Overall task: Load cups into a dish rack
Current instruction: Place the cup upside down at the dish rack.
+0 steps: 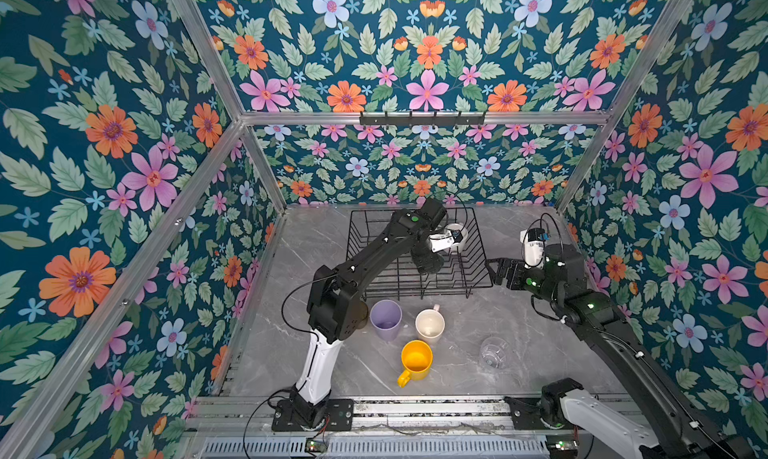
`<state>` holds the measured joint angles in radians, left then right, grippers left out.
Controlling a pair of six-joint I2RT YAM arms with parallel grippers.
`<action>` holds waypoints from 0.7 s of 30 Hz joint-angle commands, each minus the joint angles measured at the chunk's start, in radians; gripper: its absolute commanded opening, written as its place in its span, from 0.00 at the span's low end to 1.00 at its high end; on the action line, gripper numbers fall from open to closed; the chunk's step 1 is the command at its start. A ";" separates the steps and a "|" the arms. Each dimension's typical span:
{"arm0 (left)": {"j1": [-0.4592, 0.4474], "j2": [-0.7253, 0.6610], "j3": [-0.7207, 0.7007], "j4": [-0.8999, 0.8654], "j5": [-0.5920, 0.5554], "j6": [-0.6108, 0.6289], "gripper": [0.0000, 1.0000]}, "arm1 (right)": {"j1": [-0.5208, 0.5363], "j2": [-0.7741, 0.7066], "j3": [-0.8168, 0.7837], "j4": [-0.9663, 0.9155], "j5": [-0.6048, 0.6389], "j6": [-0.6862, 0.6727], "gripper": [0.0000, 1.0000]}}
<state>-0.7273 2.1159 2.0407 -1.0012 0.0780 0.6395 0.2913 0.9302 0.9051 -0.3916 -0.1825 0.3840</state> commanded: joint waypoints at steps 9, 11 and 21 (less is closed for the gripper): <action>-0.001 0.057 0.004 0.060 -0.007 0.015 0.00 | -0.003 0.001 -0.005 0.019 -0.012 0.006 0.99; -0.001 0.065 0.003 0.071 -0.012 0.010 0.00 | -0.004 0.002 -0.007 0.020 -0.013 0.007 0.99; -0.001 0.095 -0.014 0.110 -0.047 -0.017 0.41 | -0.007 0.019 -0.009 0.036 -0.027 0.014 0.99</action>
<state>-0.7319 2.2124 2.0274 -0.9592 0.0628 0.6338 0.2844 0.9440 0.8936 -0.3767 -0.2031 0.3893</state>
